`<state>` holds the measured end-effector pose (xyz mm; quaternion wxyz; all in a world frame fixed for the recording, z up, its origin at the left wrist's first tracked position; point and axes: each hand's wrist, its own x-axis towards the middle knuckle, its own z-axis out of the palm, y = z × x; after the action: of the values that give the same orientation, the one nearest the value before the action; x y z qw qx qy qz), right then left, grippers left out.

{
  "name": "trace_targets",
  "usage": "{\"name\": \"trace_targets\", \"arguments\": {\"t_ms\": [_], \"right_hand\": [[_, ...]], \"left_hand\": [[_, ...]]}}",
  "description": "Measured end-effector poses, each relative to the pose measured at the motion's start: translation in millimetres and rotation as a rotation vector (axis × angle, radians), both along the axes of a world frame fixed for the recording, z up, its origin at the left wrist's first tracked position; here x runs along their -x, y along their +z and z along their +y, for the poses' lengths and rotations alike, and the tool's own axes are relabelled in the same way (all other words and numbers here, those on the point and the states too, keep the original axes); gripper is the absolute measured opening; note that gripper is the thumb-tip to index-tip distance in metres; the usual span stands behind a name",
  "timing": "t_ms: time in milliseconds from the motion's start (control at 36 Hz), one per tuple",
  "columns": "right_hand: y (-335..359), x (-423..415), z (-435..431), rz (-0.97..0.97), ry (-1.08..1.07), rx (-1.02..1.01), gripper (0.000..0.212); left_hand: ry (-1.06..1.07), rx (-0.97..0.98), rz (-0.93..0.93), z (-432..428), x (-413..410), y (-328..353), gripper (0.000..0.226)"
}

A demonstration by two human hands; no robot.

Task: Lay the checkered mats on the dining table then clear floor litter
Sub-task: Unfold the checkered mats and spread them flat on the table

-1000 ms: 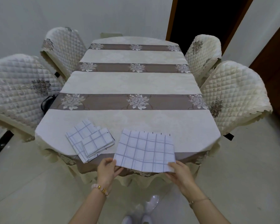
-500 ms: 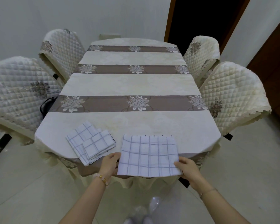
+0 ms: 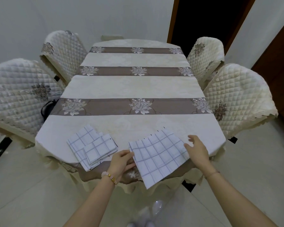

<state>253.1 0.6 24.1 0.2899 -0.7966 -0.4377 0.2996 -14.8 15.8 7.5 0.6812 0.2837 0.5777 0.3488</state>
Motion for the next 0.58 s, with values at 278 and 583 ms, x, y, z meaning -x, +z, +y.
{"name": "trace_targets", "arguments": {"t_ms": [278, 583], "right_hand": [[6.7, 100.9, -15.7, 0.446, 0.257, -0.05, 0.03], [14.9, 103.3, -7.3, 0.622, -0.048, -0.2, 0.017]], "left_hand": [[-0.063, -0.262, 0.127, -17.0, -34.0, 16.3, 0.014], [0.035, -0.369, 0.176, -26.0, -34.0, 29.2, 0.023]]}}
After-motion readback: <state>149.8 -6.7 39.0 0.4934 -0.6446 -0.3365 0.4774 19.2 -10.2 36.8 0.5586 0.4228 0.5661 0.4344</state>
